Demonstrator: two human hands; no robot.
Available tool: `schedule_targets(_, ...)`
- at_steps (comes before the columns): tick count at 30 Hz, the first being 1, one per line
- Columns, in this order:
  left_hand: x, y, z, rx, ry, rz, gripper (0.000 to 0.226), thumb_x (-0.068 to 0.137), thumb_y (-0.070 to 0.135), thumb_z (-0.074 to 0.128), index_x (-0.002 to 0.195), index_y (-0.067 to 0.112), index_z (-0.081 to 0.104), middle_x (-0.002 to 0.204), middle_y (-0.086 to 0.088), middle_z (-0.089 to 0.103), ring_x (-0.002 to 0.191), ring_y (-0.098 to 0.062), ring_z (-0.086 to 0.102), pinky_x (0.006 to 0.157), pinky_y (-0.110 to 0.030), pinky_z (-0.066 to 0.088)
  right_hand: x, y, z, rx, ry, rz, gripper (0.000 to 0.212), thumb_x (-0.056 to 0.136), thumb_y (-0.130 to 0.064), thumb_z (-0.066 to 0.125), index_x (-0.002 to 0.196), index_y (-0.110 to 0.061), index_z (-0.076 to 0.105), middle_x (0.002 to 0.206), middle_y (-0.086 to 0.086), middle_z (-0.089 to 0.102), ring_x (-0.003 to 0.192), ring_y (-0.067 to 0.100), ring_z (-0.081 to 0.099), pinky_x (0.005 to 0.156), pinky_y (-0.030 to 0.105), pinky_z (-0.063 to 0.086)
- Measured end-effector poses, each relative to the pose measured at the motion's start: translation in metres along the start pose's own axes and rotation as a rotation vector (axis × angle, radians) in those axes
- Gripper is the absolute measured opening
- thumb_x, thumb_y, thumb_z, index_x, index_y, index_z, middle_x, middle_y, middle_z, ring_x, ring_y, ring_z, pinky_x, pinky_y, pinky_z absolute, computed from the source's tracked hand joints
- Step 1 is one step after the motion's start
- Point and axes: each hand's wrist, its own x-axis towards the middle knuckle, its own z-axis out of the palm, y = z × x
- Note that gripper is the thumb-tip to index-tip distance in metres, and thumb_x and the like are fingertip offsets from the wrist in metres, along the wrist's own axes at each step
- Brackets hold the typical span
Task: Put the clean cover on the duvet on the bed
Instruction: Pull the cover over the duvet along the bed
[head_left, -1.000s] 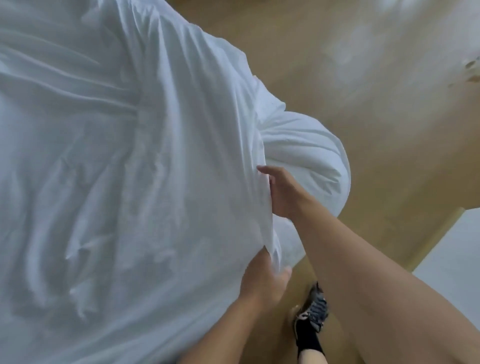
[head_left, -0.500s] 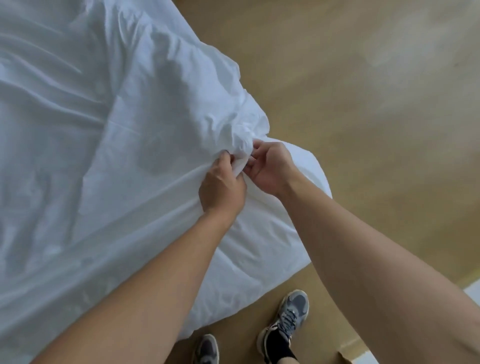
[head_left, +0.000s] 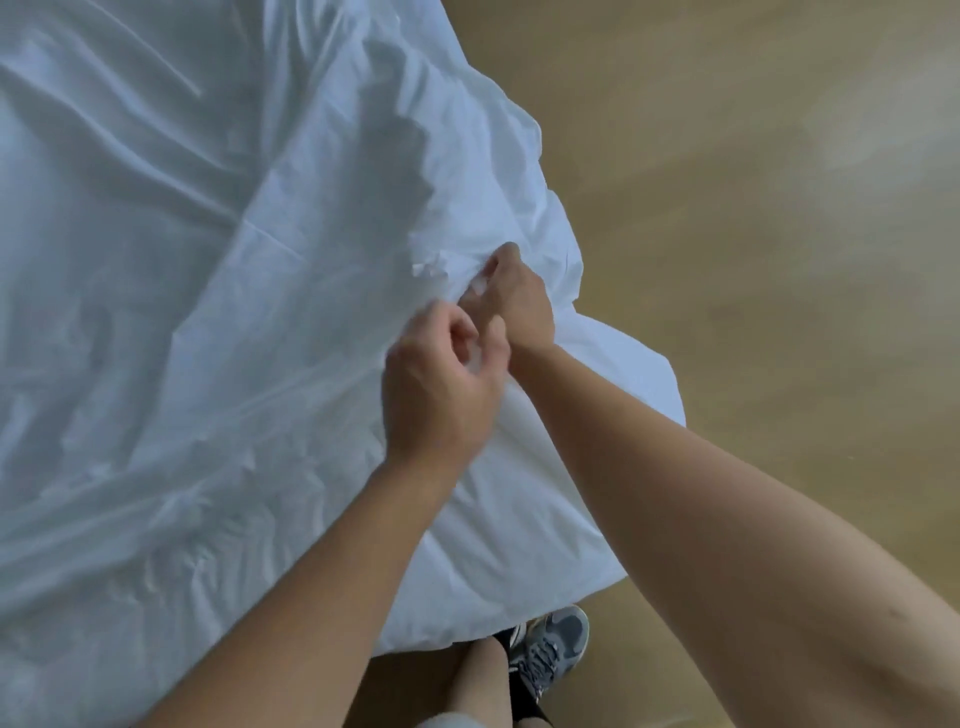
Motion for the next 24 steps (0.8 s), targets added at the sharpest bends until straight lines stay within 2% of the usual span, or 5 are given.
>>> schedule_targets(3,-0.014,-0.011,0.029,-0.118,-0.526,-0.622,0.067,0.099,0.069,0.032,0.094,0.014,0.069,0.092,-0.013,0.072,0.092,-0.037,0.069,0.083,-0.042,0.056,0.02,0.0,0.002,-0.081,-0.151,0.047,0.016,0.09,-0.017,0.046,0.1,-0.011,0.057,0.09,0.004,0.066,0.085,0.027,0.06,0.068,0.033,0.042)
schedule_targets(6,0.013,-0.024,0.055,-0.359,-0.295,-0.968,0.068,0.094,0.063,0.052,0.123,0.003,0.066,0.125,-0.016,0.068,0.114,-0.033,0.065,0.099,-0.046,0.053,0.032,0.002,-0.001,-0.088,-0.269,-0.019,0.016,0.088,-0.011,0.046,0.089,-0.016,0.062,0.082,0.0,0.065,0.083,0.025,0.061,0.066,0.029,0.04)
schedule_targets(9,0.043,-0.022,0.069,-0.363,-0.138,-0.951,0.055,0.092,0.049,0.061,0.136,0.015,0.061,0.136,-0.005,0.064,0.128,-0.026,0.059,0.107,-0.039,0.047,0.042,0.004,-0.009,-0.143,-0.353,-0.075,0.024,0.083,-0.006,0.047,0.069,-0.023,0.056,0.073,-0.002,0.064,0.074,0.021,0.058,0.062,0.028,0.038)
schedule_targets(16,0.007,-0.014,0.081,-0.306,-0.448,-1.034,0.06,0.102,0.051,0.047,0.125,-0.003,0.061,0.125,-0.019,0.067,0.118,-0.034,0.062,0.1,-0.036,0.049,0.051,0.008,-0.021,-0.256,-0.348,-0.186,0.031,0.08,-0.004,0.048,0.055,-0.017,0.037,0.054,-0.004,0.044,0.051,0.013,0.038,0.043,0.021,0.026)
schedule_targets(24,0.008,0.004,0.058,-0.544,-0.048,-1.098,0.05,0.084,0.05,0.053,0.071,0.003,0.064,0.068,-0.004,0.064,0.068,-0.029,0.06,0.067,-0.039,0.049,0.039,0.051,-0.027,-0.345,-0.207,-0.213,0.025,0.074,-0.002,0.048,0.066,-0.019,0.03,0.075,-0.001,0.045,0.066,0.03,0.042,0.05,0.032,0.023)
